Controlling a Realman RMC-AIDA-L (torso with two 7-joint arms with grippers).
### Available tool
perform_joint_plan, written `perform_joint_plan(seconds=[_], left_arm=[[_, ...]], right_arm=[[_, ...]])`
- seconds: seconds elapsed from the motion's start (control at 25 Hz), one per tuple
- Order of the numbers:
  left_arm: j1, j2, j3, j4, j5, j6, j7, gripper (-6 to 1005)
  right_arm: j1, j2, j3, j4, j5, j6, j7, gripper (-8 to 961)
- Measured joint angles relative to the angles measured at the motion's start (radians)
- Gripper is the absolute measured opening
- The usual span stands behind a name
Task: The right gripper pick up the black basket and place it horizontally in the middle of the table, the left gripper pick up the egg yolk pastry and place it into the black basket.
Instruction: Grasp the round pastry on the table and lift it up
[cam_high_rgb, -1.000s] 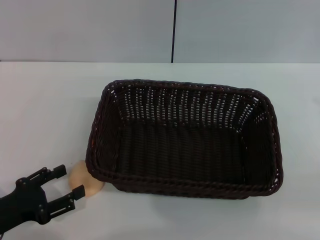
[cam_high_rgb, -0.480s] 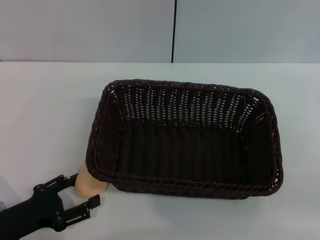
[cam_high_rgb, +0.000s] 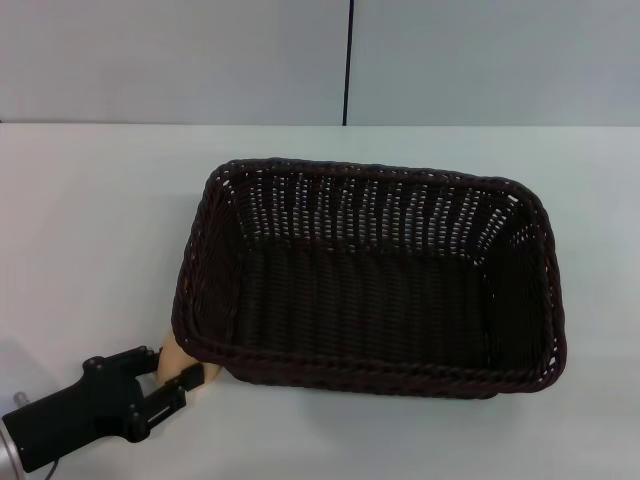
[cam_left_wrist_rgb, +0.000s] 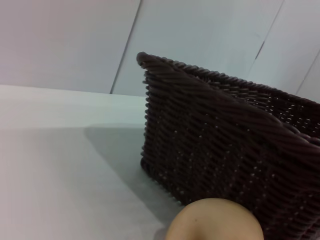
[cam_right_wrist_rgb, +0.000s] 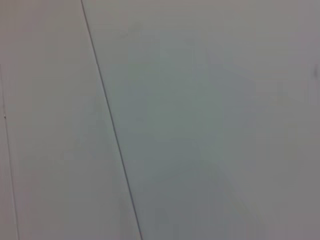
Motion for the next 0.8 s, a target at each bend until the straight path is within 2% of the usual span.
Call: perform_joint_plan(seconds=[0.12, 0.28, 0.44, 0.48, 0.52, 0.6, 0.68, 0.8], left_arm=[[0.005, 0.002, -0.013, 0.004, 0.003, 0.003, 0.002, 471], [0.017, 0.005, -0.071, 0.009, 0.004, 0.028, 0.006, 382], [0.041, 0.006, -0.211, 0.046, 0.003, 0.073, 0.003, 293], [0.048, 0.012, -0.337, 0.056, 0.002, 0.122, 0.003, 283], [0.048, 0.012, -0.337, 0.056, 0.002, 0.122, 0.003, 272], [0.048, 0.016, -0.454, 0.065, 0.001, 0.19, 0.008, 251], [0.035, 0.016, -0.508, 0.075, -0.001, 0.26, 0.01, 233], [-0.006, 0.015, -0.522, 0.08, 0.003, 0.343, 0.011, 210]], right_arm=[[0.0, -0.002, 0.001, 0.022, 0.0, 0.0, -0.011, 637], [-0.004, -0.002, 0.011, 0.033, 0.0, -0.001, -0.027, 637], [-0.006, -0.004, 0.014, 0.047, 0.0, -0.002, -0.028, 636], [-0.007, -0.004, 0.017, 0.049, 0.0, -0.002, -0.031, 636], [-0.007, -0.004, 0.017, 0.049, 0.0, -0.002, -0.031, 636], [-0.007, -0.004, 0.02, 0.053, 0.0, -0.002, -0.039, 636], [-0.006, -0.003, 0.021, 0.065, 0.0, -0.002, -0.047, 636], [-0.001, -0.003, 0.032, 0.097, 0.0, -0.002, -0.077, 636]])
